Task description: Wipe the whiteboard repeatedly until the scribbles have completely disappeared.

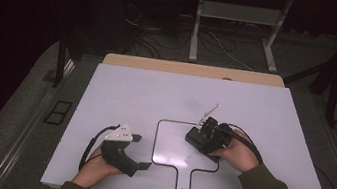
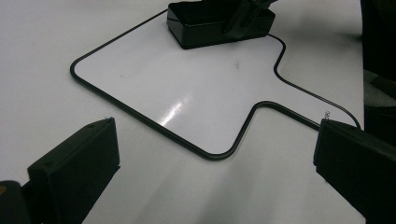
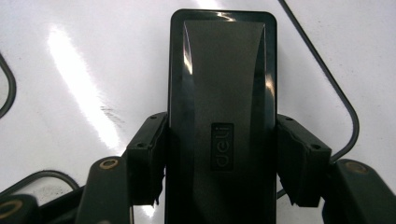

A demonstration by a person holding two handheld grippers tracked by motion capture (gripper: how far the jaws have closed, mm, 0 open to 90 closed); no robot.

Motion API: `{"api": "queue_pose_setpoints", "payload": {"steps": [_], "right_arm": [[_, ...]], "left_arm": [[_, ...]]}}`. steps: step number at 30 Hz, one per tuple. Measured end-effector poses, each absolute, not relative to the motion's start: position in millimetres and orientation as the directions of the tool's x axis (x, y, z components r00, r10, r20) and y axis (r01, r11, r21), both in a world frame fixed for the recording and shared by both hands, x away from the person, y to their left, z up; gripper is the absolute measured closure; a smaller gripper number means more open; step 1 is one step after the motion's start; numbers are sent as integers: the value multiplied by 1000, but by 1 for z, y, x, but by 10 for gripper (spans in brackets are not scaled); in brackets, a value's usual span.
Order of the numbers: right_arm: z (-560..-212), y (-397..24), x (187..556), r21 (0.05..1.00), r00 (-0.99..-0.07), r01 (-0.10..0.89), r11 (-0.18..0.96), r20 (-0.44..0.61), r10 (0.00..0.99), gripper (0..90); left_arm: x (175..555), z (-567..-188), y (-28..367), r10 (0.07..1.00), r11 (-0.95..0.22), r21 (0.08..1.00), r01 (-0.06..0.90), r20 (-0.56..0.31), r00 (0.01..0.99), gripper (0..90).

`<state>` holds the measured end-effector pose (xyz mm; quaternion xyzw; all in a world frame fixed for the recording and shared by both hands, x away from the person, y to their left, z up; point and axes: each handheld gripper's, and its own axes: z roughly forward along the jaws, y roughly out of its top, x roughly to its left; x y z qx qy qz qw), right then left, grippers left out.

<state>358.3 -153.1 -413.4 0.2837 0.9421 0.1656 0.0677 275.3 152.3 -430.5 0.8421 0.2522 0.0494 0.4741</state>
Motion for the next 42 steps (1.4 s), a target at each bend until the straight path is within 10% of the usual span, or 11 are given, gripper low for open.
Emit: {"api": "queue_pose_setpoints", "payload": {"steps": [10, 42], "right_arm": [[-412, -124, 334, 323, -901, 404, 856, -23, 434, 389], [-412, -142, 360, 314, -841, 495, 810, -61, 537, 389]], "left_arm": [[275, -430, 152, 472, -419, 825, 378, -157, 867, 0], [276, -431, 154, 471, -416, 827, 378, -159, 868, 0]]}}
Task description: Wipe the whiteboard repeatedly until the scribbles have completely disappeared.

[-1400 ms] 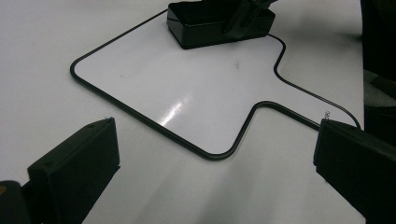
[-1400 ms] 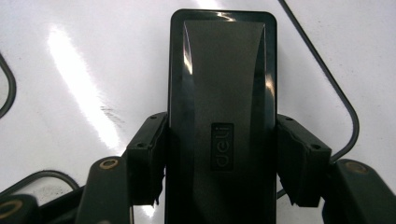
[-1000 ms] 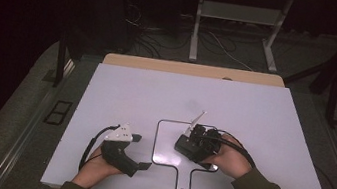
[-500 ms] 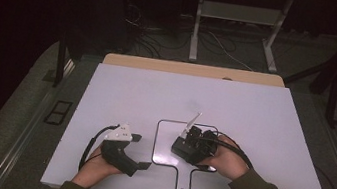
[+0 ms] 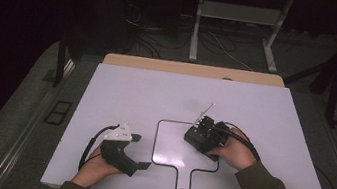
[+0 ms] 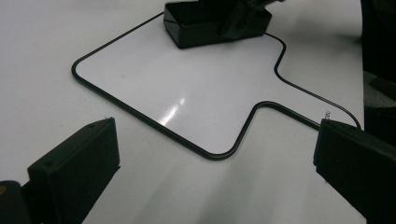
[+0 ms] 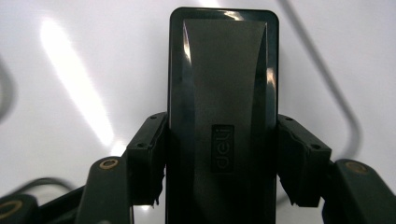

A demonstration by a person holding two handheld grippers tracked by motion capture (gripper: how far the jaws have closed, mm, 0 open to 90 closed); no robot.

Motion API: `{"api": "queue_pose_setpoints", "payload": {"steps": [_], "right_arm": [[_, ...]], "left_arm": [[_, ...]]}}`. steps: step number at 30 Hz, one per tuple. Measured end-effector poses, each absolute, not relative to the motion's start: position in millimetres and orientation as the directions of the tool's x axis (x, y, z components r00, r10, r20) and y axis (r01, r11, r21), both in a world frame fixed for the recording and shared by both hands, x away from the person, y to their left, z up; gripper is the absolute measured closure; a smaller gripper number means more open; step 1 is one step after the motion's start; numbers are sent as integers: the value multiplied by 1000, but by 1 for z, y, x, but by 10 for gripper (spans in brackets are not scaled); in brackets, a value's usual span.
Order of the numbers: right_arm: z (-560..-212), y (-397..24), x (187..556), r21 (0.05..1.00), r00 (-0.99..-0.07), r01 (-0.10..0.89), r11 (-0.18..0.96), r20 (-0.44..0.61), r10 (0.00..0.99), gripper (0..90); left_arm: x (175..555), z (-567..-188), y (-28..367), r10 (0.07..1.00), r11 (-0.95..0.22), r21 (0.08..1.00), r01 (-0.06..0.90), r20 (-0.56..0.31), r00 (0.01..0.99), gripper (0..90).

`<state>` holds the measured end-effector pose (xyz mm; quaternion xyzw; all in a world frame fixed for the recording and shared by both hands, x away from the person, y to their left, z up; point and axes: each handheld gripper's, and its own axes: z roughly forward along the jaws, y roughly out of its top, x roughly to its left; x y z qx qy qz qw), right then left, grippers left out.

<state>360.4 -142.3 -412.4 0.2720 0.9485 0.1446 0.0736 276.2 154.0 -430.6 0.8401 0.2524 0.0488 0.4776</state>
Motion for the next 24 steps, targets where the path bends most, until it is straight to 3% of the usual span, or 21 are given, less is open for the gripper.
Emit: {"api": "queue_pose_setpoints", "payload": {"steps": [9, 24], "right_arm": [[-412, -114, 330, 332, -908, 395, 857, 0, 418, 389], [-413, -137, 351, 343, -879, 460, 819, 46, 475, 388]], "left_arm": [[276, -430, 152, 466, -422, 826, 373, -156, 871, 0], [276, -431, 152, 465, -428, 823, 373, -153, 872, 0]]}}
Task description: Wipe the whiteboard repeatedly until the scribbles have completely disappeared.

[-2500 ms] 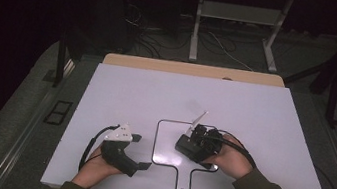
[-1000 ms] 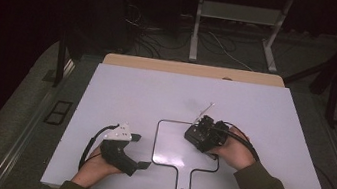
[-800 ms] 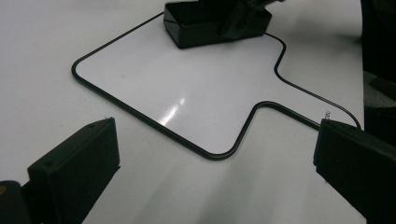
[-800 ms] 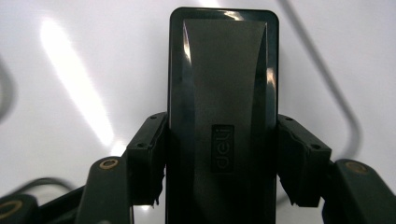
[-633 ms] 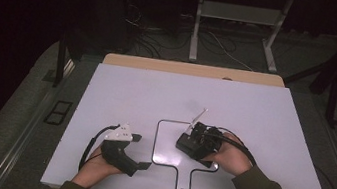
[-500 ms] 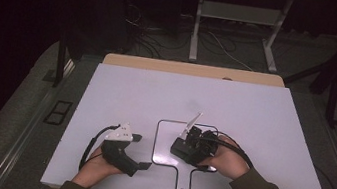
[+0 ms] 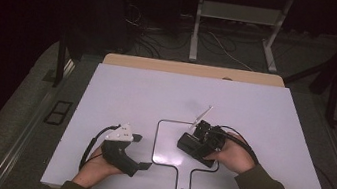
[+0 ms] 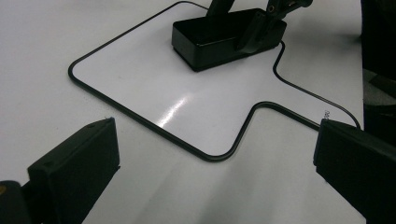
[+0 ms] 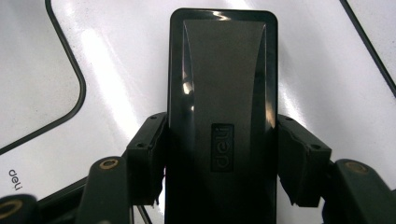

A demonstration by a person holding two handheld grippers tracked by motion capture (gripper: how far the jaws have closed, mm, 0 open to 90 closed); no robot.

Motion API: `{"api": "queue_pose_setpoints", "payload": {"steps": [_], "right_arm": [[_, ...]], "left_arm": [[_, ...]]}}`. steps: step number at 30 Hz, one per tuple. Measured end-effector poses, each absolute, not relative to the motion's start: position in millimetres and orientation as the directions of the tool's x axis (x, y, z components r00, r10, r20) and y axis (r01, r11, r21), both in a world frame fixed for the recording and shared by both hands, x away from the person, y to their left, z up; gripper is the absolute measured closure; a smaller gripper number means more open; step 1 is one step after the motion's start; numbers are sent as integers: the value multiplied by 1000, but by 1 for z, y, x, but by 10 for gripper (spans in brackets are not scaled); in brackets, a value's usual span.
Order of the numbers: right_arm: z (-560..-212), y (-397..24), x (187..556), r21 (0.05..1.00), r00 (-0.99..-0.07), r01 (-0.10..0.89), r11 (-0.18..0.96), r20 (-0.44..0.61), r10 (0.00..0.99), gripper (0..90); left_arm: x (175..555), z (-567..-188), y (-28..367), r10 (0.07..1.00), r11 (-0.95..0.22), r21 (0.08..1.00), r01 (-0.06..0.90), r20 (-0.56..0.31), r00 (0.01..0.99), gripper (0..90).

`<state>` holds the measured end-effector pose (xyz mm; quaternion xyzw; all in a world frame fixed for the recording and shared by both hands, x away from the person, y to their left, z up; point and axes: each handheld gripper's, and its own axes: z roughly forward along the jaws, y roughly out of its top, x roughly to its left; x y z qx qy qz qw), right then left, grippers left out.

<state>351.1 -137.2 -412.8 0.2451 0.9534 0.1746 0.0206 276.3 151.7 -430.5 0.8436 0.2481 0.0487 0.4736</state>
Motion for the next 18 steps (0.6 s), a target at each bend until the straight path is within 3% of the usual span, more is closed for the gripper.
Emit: {"api": "queue_pose_setpoints", "payload": {"steps": [18], "right_arm": [[-404, -136, 354, 344, -881, 453, 823, 33, 471, 388]], "left_arm": [[276, -430, 152, 466, -425, 824, 374, -155, 871, 0]]}}
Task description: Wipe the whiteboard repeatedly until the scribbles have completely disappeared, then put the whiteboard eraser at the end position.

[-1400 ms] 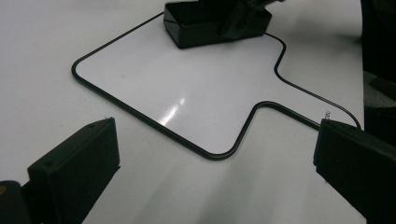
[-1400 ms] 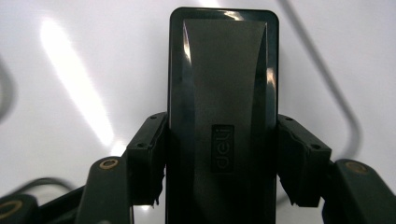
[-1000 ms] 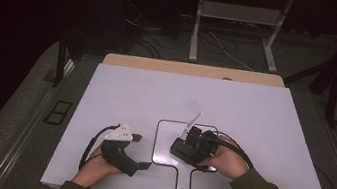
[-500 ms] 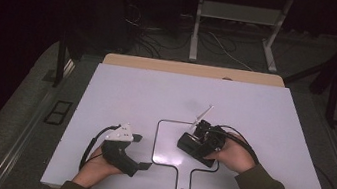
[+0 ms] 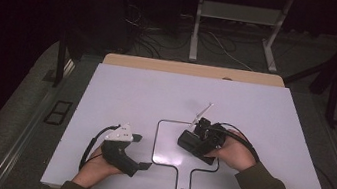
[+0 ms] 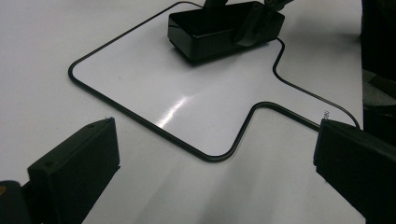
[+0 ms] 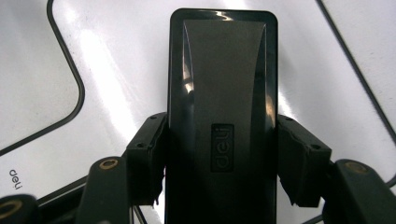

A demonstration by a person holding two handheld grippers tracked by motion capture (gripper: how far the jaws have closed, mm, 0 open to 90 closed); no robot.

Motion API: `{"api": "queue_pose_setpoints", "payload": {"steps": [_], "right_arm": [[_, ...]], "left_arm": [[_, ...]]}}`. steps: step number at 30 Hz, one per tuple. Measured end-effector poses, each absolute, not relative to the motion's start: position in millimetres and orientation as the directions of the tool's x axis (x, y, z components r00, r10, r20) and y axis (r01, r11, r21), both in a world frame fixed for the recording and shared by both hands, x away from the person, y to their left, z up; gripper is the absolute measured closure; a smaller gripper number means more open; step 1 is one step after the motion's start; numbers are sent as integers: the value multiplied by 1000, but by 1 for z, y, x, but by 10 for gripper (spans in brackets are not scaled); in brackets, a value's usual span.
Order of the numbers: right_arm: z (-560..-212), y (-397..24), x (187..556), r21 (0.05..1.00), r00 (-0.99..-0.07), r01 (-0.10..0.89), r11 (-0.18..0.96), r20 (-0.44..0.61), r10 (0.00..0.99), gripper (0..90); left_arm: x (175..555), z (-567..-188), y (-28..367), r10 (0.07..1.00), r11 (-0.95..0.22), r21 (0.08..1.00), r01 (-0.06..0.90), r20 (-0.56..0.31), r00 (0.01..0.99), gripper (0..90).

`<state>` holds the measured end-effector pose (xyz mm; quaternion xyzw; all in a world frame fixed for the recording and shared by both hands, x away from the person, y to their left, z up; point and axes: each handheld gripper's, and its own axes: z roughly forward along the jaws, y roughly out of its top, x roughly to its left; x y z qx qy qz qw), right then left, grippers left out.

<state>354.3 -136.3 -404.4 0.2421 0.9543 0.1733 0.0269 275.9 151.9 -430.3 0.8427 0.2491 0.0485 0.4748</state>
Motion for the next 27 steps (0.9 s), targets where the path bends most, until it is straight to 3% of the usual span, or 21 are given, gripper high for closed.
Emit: {"api": "queue_pose_setpoints", "payload": {"steps": [27], "right_arm": [[-371, -146, 410, 396, -838, 512, 762, 35, 545, 388]], "left_arm": [[276, -430, 154, 463, -419, 832, 363, -147, 874, 0]]}}
